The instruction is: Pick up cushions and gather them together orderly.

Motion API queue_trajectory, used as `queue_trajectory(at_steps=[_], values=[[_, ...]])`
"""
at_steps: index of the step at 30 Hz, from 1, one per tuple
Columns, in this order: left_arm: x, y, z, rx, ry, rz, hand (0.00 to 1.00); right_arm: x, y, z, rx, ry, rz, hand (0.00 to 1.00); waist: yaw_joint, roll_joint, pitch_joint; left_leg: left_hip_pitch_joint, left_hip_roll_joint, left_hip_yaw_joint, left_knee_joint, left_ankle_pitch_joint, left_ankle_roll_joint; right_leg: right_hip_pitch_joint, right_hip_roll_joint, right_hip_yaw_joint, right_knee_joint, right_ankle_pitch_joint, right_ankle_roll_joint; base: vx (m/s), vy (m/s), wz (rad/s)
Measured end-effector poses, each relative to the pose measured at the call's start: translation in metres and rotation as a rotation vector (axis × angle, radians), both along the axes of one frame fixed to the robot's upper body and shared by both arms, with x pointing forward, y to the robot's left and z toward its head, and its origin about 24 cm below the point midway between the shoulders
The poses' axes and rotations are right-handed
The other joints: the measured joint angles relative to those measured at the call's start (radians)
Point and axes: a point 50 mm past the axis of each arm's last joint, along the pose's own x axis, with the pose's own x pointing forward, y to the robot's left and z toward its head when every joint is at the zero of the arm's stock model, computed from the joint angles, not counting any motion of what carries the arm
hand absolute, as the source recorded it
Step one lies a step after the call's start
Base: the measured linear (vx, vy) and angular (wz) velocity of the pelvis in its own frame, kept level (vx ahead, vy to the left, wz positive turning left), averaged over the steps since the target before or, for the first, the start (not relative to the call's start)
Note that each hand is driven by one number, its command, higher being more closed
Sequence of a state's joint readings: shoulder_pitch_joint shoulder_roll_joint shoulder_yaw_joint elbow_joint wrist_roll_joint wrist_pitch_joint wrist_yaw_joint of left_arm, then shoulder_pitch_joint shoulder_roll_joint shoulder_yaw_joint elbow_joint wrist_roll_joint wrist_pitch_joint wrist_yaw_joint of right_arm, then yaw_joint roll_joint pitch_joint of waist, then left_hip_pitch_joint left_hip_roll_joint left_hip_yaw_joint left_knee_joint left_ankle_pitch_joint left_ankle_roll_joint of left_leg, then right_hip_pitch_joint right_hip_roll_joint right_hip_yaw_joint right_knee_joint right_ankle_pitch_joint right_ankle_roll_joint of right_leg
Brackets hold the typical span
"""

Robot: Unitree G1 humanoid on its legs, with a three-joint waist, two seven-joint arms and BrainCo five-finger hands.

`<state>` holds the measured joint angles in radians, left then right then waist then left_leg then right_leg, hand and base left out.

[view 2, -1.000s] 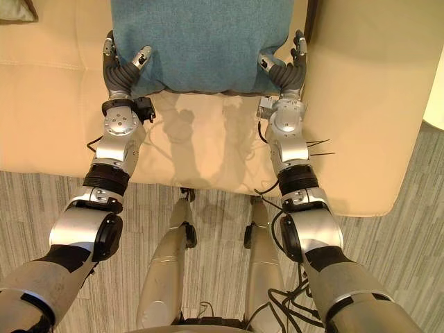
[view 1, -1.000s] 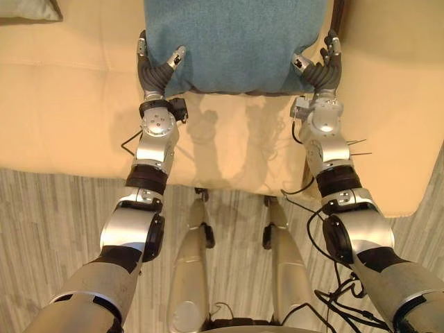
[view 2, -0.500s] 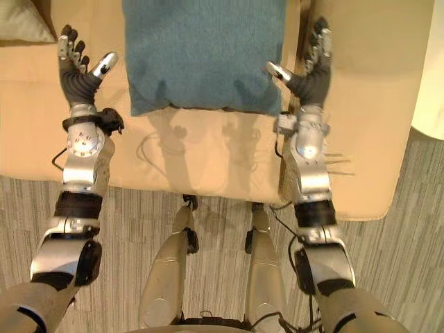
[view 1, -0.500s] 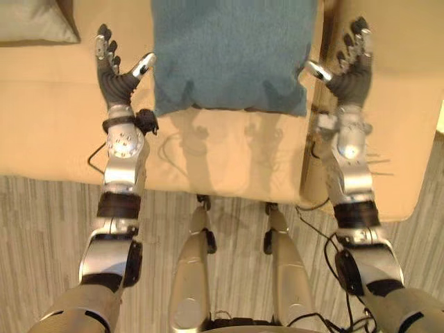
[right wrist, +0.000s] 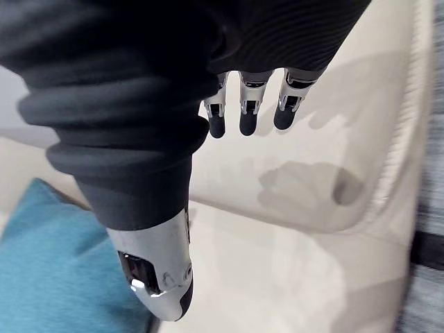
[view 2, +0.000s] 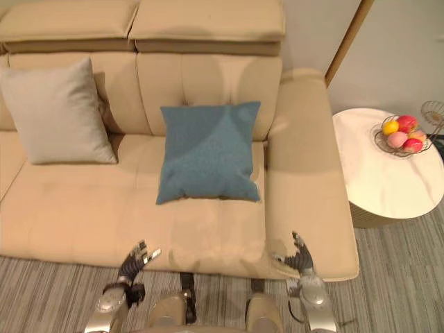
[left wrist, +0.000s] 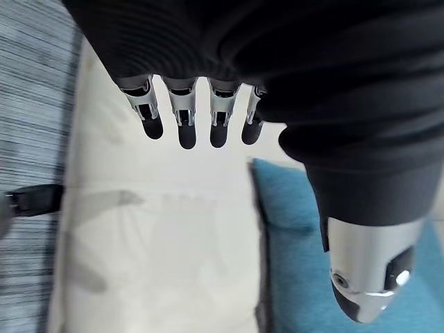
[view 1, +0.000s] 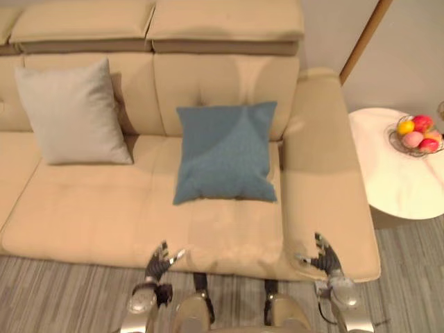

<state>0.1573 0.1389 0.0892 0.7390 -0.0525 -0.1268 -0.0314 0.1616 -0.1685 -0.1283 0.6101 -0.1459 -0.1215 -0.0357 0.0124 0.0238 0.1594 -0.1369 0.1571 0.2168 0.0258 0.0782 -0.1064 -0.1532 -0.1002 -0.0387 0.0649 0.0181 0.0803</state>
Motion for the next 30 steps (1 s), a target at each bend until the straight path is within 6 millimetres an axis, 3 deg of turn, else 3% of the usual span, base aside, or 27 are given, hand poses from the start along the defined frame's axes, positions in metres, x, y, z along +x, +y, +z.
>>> queue_trajectory(at_steps=[4,7,9,10,12,13,14,15,17,19,20,21,22,23,25,26,28,29,30], values=[[-0.038,0.012,-0.016,0.041,0.154,0.001,0.00,-0.035,-0.008,-0.023,-0.021,0.177,0.003,0.00,0.001,-0.013,-0.047,0.083,-0.003,0.024,-0.039,-0.004,-0.006,0.067,0.002,0.020,-0.030,-0.002,0.005,0.08,-0.001,-0.15],[-0.051,0.018,-0.020,0.062,0.205,-0.006,0.00,-0.046,-0.013,-0.028,-0.027,0.228,-0.016,0.00,0.000,-0.024,-0.059,0.106,-0.007,0.041,-0.048,-0.004,-0.006,0.072,0.002,0.042,-0.024,0.008,0.011,0.05,0.004,-0.18],[-0.048,0.020,-0.018,0.070,0.197,-0.012,0.00,-0.045,-0.012,-0.028,-0.033,0.227,-0.009,0.00,0.001,-0.034,-0.051,0.093,-0.004,0.053,-0.018,-0.015,-0.005,0.047,0.001,0.055,0.010,0.008,0.013,-0.03,0.012,-0.25],[-0.039,0.022,-0.016,0.078,0.173,-0.017,0.00,-0.043,-0.011,-0.028,-0.032,0.221,-0.002,0.00,0.001,-0.047,-0.046,0.033,0.002,0.060,0.072,-0.043,0.022,0.001,-0.004,0.057,0.068,0.015,0.022,-0.07,0.009,-0.24],[-0.030,0.019,-0.013,0.073,0.146,-0.022,0.00,-0.043,-0.013,-0.027,-0.033,0.220,-0.010,0.00,0.003,-0.042,-0.045,-0.013,0.006,0.059,0.134,-0.066,0.057,-0.035,-0.007,0.060,0.090,0.042,0.060,-0.10,0.022,-0.17],[-0.024,0.015,-0.011,0.064,0.117,-0.015,0.00,-0.038,-0.011,-0.026,-0.022,0.206,-0.017,0.00,-0.003,-0.025,-0.031,-0.034,0.036,0.062,0.152,-0.068,0.056,-0.073,-0.013,0.051,0.287,-0.067,0.049,-0.17,0.014,0.07],[-0.019,0.015,-0.008,0.069,0.090,-0.017,0.00,-0.044,-0.008,-0.029,-0.008,0.219,-0.024,0.00,-0.004,-0.020,-0.025,-0.041,0.032,0.048,0.173,-0.072,0.062,-0.100,-0.024,0.037,0.511,-0.160,0.044,-0.15,-0.008,0.26],[-0.017,0.015,-0.006,0.071,0.077,-0.016,0.00,-0.050,-0.004,-0.032,0.008,0.236,-0.028,0.00,0.001,-0.028,-0.026,-0.042,0.029,0.031,0.191,-0.074,0.064,-0.082,-0.026,0.038,0.651,-0.210,0.065,-0.11,-0.026,0.37],[-0.020,0.016,-0.006,0.082,0.082,-0.004,0.00,-0.053,0.002,-0.034,0.015,0.248,-0.005,0.00,0.009,-0.053,-0.038,-0.080,0.021,0.015,0.229,-0.063,0.056,-0.015,-0.030,0.052,0.729,-0.252,0.110,-0.19,-0.122,0.25],[-0.022,0.016,-0.007,0.081,0.087,0.006,0.00,-0.040,0.002,-0.030,0.012,0.211,-0.004,0.00,0.012,-0.072,-0.040,-0.129,0.017,0.010,0.247,-0.034,0.046,0.029,-0.027,0.058,0.630,-0.346,0.087,-0.29,-0.186,0.04],[-0.019,0.007,-0.007,0.055,0.074,0.015,0.00,-0.029,-0.002,-0.025,0.003,0.169,-0.031,0.00,0.021,-0.062,-0.041,-0.164,0.031,0.011,0.215,0.008,0.038,0.031,-0.015,0.023,0.525,-0.399,0.025,-0.34,-0.200,-0.18],[-0.016,-0.003,-0.008,0.027,0.063,0.013,0.00,-0.020,-0.005,-0.021,-0.002,0.136,-0.052,0.00,0.035,-0.032,-0.036,-0.190,0.044,0.008,0.181,0.040,0.026,0.024,0.017,0.004,0.470,-0.418,-0.015,-0.36,-0.184,-0.06],[-0.014,-0.010,-0.009,0.010,0.061,0.010,0.00,-0.015,-0.008,-0.018,-0.002,0.119,-0.062,0.00,0.030,-0.001,-0.021,-0.200,0.062,-0.007,0.164,0.045,0.023,0.017,0.040,-0.013,0.468,-0.399,-0.025,-0.49,-0.183,0.29],[-0.012,-0.017,-0.010,-0.003,0.058,0.007,0.00,-0.011,-0.009,-0.016,0.014,0.103,-0.085,0.00,0.011,0.025,-0.003,-0.190,0.074,-0.012,0.098,0.016,-0.016,0.004,0.051,-0.047,0.453,-0.373,-0.050,-0.48,-0.126,0.61],[-0.013,-0.018,-0.010,-0.005,0.061,0.008,0.00,-0.014,-0.011,-0.018,0.039,0.101,-0.137,0.00,0.001,0.008,0.007,-0.172,0.071,0.024,0.103,0.009,-0.015,0.005,0.039,-0.076,0.416,-0.343,-0.093,-0.38,-0.109,0.47],[-0.014,-0.017,-0.010,-0.004,0.064,0.008,0.00,-0.016,-0.013,-0.018,0.045,0.098,-0.178,0.00,0.001,0.003,0.008,-0.163,0.060,0.041,0.214,-0.004,0.004,0.005,0.025,-0.087,0.386,-0.314,-0.103,-0.26,-0.093,0.24],[-0.013,-0.016,-0.010,-0.002,0.062,0.009,0.00,-0.016,-0.017,-0.017,0.047,0.092,-0.203,0.00,0.001,0.002,0.008,-0.140,0.039,0.039,0.342,-0.054,0.045,0.002,0.018,-0.088,0.342,-0.274,-0.101,-0.21,-0.043,0.12],[-0.013,-0.015,-0.010,0.001,0.060,0.010,0.00,-0.016,-0.017,-0.017,0.050,0.091,-0.206,0.00,0.001,0.001,0.006,-0.103,0.032,0.036,0.371,-0.126,0.047,-0.002,0.017,-0.085,0.312,-0.245,-0.096,-0.11,0.022,-0.02],[-0.013,-0.015,-0.009,0.001,0.060,0.011,0.00,-0.016,-0.017,-0.017,0.052,0.090,-0.205,0.00,0.002,0.001,0.006,-0.088,0.032,0.035,0.370,-0.145,0.047,-0.008,0.017,-0.082,0.303,-0.234,-0.092,-0.11,0.059,-0.10]])
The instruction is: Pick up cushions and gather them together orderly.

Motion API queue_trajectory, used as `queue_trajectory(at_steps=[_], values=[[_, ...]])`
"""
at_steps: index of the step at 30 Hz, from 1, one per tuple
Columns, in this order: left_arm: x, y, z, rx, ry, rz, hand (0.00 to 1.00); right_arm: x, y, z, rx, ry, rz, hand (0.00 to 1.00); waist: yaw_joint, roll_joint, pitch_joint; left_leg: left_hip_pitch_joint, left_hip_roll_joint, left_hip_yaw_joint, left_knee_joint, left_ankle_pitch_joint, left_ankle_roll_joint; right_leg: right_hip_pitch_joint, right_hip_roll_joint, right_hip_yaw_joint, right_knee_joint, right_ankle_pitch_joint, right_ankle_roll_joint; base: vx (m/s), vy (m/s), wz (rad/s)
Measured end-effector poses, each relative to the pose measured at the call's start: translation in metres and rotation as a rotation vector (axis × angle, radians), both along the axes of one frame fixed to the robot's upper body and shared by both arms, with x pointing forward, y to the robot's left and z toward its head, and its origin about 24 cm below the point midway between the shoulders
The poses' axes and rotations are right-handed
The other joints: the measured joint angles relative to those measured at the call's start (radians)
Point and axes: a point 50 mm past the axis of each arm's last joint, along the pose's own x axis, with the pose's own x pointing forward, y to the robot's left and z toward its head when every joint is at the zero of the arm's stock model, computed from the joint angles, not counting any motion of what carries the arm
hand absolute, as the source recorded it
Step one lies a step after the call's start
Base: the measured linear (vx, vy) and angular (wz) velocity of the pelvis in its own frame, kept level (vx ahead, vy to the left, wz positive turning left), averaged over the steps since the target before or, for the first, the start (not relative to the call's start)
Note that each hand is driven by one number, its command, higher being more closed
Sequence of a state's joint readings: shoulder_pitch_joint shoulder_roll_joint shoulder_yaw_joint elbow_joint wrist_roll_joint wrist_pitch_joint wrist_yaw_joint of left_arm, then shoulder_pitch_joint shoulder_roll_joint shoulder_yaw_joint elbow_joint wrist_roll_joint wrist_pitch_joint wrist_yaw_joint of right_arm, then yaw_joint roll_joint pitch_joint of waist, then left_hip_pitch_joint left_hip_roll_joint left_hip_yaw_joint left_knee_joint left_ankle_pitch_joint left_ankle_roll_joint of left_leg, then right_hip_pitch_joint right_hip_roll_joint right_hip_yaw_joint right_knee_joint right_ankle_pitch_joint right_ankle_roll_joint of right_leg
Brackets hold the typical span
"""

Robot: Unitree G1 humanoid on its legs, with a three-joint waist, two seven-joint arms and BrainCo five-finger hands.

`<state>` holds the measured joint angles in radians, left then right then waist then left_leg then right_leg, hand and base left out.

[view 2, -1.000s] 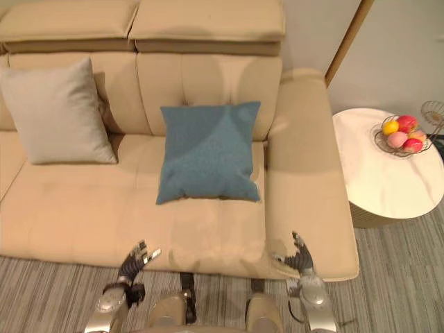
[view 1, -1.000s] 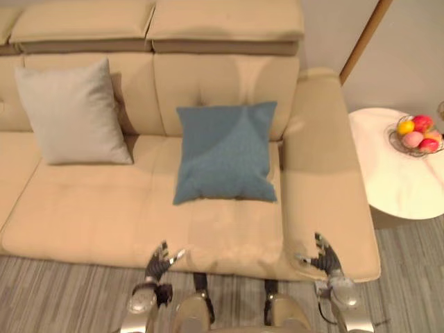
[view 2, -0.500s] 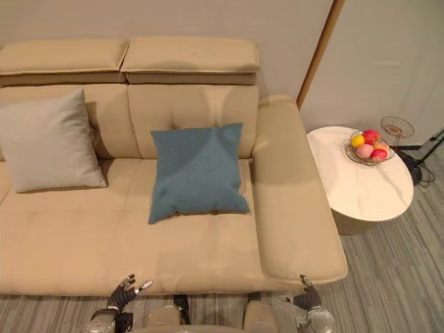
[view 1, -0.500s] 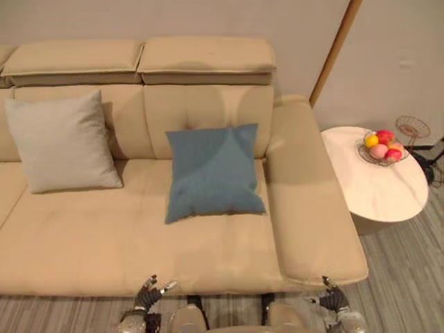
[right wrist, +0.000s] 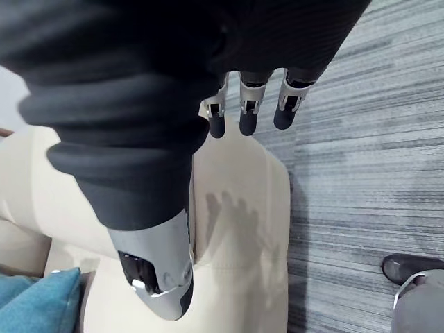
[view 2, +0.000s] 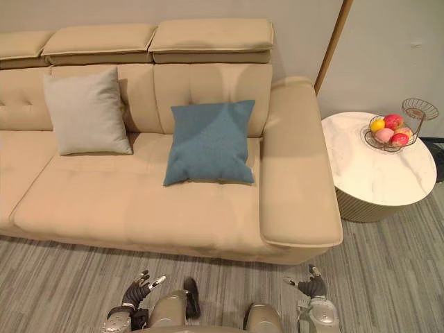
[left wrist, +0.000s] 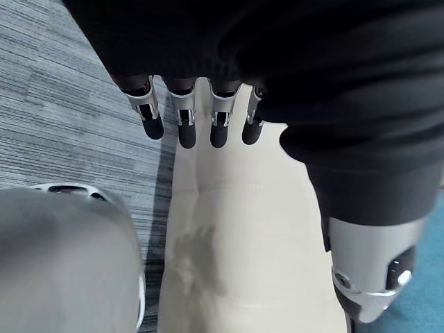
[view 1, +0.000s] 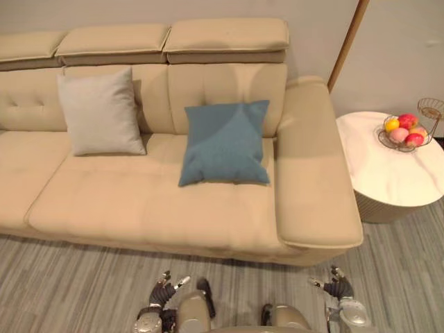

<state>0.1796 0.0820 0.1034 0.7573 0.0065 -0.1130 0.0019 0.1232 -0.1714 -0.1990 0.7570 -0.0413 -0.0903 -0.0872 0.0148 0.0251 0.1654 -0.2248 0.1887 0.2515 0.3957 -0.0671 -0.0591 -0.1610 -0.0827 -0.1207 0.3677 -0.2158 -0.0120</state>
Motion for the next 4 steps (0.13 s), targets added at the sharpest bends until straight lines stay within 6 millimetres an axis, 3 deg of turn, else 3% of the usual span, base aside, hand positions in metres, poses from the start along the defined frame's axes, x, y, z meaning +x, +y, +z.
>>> queue_trajectory(at_steps=[1,3,4], values=[[-0.0002,-0.0004,-0.0002,-0.002,0.001,-0.001,0.00,-0.0006,0.0009,-0.0010,0.004,0.004,-0.003,0.00,-0.001,0.002,-0.001,0.060,-0.007,-0.001,-0.059,-0.026,-0.011,-0.012,0.003,0.009,-0.031,0.033,0.013,-0.10,0.087,-0.18],[-0.0037,-0.0003,-0.0018,-0.003,0.013,0.001,0.00,-0.0004,0.0003,-0.0011,0.006,0.004,-0.009,0.00,-0.001,0.021,-0.013,0.111,-0.020,0.001,-0.183,-0.019,-0.024,-0.008,0.011,0.016,-0.082,0.077,0.037,-0.09,0.106,-0.16],[-0.0022,0.0012,-0.0015,0.002,0.013,0.000,0.00,-0.0031,0.0005,-0.0030,0.011,0.015,-0.014,0.00,-0.005,0.014,-0.018,0.132,-0.035,0.004,-0.244,0.006,-0.034,0.012,0.009,0.016,-0.141,0.115,0.048,-0.05,0.081,-0.04]])
